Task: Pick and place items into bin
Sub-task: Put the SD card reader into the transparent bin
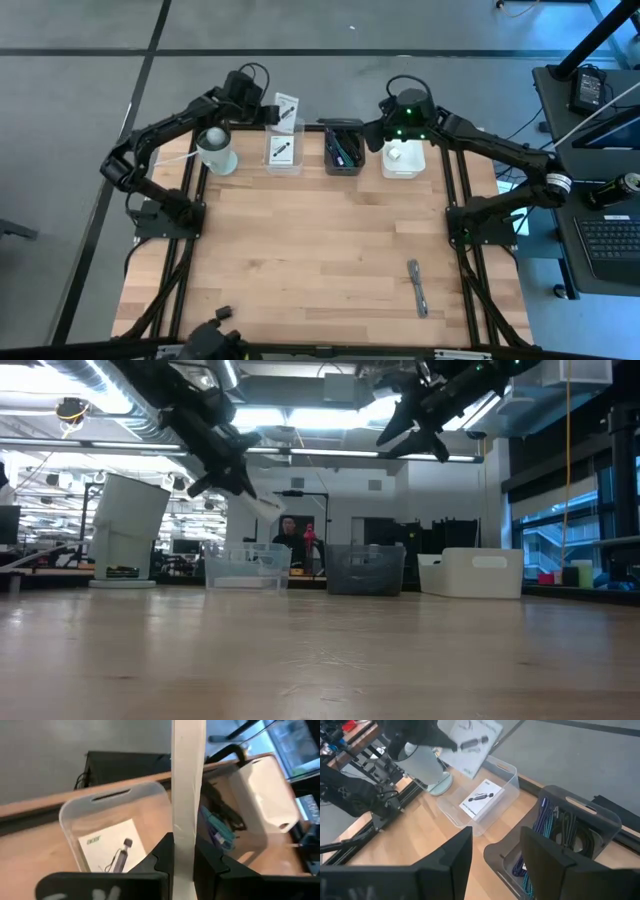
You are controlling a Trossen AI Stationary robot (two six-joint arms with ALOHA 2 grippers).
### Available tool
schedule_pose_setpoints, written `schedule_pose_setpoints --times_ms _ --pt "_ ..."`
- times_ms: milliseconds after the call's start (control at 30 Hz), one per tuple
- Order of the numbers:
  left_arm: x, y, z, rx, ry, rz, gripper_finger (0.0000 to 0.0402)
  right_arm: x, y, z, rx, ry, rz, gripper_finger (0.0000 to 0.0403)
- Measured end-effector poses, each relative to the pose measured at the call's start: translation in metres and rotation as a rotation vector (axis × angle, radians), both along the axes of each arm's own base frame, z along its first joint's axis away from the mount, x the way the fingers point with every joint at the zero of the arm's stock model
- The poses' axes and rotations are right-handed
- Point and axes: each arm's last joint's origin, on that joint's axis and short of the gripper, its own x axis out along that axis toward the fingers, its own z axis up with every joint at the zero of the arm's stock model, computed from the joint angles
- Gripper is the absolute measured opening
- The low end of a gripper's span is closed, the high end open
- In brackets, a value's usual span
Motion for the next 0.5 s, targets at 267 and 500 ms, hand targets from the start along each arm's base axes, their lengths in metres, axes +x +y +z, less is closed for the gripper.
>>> schedule_pose_setpoints --times_ms 267,500 --pt "0.020 -0.001 -0.034 -0.139 0.095 -0.021 0.0034 0.000 0.000 -0.019 0.040 -0.019 -0.027 0.0167" --pt "0.026 -0.004 -0.046 -0.204 0.141 0.006 0.0035 0.000 0.000 -0.021 0.056 -0.019 -0.031 0.0167"
